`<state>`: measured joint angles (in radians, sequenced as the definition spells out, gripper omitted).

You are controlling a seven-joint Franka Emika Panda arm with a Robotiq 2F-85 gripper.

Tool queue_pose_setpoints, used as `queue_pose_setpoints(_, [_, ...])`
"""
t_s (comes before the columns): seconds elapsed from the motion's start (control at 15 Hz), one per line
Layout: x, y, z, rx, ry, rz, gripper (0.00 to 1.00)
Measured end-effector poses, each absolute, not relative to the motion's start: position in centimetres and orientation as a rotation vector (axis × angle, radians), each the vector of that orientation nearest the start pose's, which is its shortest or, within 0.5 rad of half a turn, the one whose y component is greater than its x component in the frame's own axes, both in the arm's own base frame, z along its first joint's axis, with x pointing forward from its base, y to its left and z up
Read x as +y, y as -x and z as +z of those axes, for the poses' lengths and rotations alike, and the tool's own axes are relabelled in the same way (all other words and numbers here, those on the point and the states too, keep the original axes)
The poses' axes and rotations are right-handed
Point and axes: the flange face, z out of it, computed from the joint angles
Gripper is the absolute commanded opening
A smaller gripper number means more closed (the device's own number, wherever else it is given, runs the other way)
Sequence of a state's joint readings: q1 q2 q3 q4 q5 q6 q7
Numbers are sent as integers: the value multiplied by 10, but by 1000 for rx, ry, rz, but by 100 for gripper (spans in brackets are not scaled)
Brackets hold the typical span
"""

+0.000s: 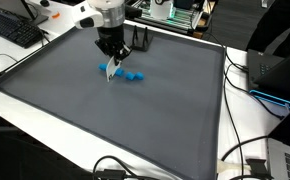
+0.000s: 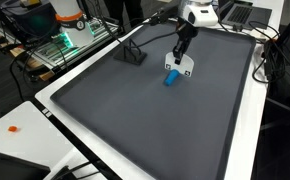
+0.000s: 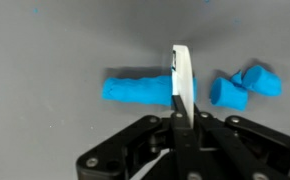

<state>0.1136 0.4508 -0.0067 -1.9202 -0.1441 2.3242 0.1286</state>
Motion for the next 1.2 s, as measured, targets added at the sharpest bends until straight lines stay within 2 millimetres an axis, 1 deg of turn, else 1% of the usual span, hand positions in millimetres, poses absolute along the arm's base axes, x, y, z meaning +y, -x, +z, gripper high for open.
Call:
queue_pose_setpoints(0.4, [63,-617,243,-129,3249,71,1])
queue_pose_setpoints(1.2, [59,-616,242,-138,3217,100,1])
